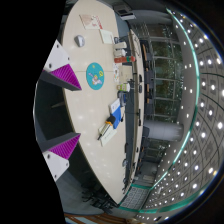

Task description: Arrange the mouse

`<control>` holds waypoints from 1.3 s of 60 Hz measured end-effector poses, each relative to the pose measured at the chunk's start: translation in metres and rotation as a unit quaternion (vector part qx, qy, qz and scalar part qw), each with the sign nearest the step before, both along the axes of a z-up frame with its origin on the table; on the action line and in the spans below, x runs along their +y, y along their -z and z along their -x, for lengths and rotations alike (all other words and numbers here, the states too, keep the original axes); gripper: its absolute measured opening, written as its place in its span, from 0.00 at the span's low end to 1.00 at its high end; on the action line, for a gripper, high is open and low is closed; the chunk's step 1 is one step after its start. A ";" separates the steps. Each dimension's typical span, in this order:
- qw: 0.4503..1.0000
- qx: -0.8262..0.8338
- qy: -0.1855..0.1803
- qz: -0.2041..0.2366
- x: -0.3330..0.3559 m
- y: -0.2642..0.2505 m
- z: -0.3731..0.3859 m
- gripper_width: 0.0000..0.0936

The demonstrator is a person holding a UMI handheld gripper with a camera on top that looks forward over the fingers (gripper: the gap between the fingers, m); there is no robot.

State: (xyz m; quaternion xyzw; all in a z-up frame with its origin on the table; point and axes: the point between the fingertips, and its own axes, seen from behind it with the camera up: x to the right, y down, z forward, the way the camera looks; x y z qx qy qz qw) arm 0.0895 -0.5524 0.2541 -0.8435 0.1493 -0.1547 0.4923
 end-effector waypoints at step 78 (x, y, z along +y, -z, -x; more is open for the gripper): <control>0.978 0.089 -0.163 0.092 0.305 0.267 0.394 0.91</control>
